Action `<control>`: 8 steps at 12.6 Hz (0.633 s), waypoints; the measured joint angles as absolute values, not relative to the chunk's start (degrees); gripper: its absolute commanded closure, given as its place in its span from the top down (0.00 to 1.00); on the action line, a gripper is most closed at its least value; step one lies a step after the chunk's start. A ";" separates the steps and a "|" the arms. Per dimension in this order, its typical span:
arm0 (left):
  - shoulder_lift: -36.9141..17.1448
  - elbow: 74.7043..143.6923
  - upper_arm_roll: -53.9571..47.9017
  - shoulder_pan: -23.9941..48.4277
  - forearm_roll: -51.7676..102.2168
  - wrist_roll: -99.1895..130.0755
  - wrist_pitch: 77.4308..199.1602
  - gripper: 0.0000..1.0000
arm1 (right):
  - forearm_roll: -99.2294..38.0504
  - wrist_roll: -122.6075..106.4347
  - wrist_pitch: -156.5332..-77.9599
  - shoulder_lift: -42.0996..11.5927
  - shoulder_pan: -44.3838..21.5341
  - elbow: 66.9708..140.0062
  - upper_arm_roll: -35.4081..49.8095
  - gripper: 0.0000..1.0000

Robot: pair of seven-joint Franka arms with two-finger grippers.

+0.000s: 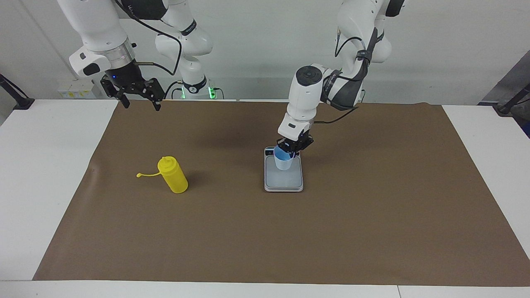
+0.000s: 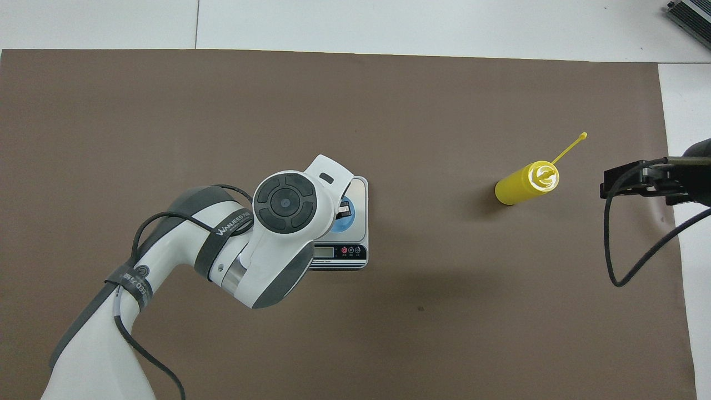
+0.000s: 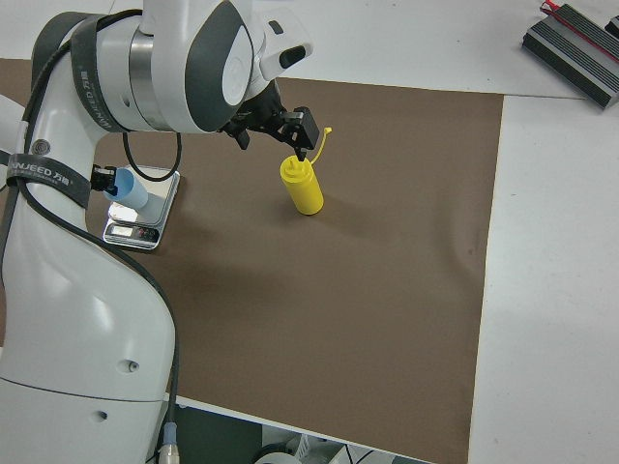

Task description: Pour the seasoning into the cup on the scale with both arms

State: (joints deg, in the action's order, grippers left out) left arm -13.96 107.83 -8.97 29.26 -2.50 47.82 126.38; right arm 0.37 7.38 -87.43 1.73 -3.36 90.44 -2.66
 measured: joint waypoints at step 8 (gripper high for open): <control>-14.35 108.17 -8.92 29.58 -2.57 47.82 126.95 1.00 | 0.33 -1.65 -88.46 1.75 -3.34 90.64 -3.07 1.00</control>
State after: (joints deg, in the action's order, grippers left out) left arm -14.35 108.17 -8.92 29.58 -2.57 47.82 126.95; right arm 0.33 -1.65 -88.46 1.75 -3.34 90.64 -3.07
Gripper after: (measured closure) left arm 0.775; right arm 0.000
